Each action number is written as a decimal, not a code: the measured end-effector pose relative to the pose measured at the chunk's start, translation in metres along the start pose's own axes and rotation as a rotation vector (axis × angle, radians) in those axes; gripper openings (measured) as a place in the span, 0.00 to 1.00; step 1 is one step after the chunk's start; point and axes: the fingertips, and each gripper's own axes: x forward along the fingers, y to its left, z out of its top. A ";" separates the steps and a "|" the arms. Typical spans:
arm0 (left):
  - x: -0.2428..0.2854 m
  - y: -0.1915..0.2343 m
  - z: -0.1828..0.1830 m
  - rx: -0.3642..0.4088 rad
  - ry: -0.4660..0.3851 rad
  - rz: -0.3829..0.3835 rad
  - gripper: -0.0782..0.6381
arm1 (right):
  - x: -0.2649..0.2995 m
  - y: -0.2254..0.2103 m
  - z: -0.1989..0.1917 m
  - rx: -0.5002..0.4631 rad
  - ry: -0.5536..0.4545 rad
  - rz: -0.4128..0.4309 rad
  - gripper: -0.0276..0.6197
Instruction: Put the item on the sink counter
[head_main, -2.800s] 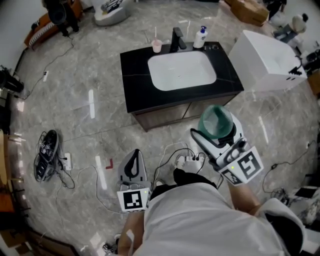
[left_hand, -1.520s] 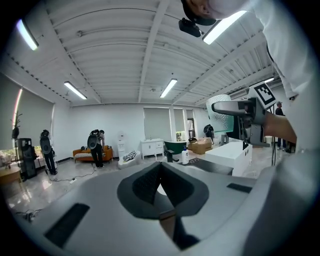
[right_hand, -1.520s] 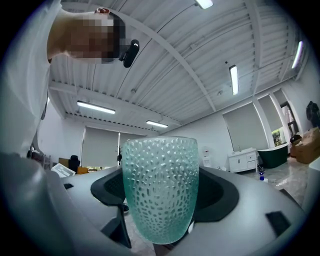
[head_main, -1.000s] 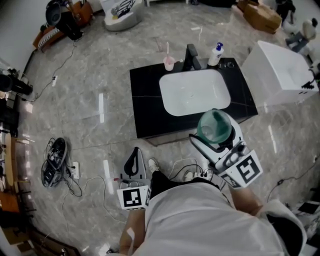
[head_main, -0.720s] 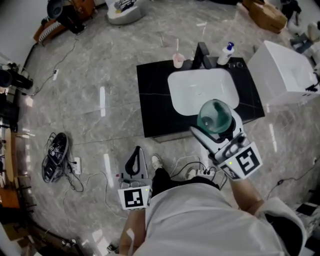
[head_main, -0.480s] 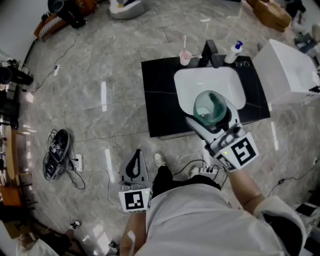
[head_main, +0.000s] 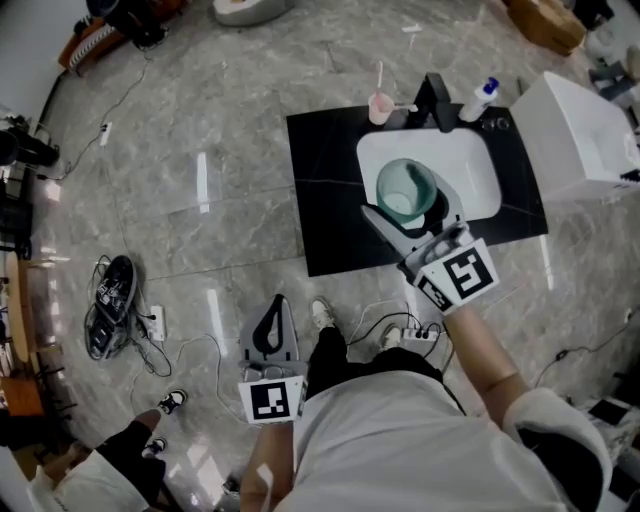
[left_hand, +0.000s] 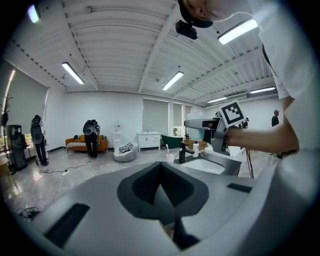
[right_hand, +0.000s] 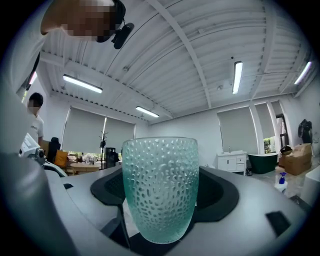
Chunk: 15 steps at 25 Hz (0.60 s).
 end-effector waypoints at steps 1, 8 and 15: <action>0.002 0.001 0.000 -0.001 0.002 -0.003 0.11 | 0.004 -0.002 -0.005 -0.006 0.011 -0.003 0.60; 0.008 0.016 -0.006 -0.005 0.023 -0.008 0.11 | 0.032 -0.008 -0.043 -0.041 0.074 -0.033 0.60; 0.015 0.027 -0.021 -0.019 0.063 -0.011 0.11 | 0.061 -0.006 -0.112 -0.040 0.172 -0.032 0.60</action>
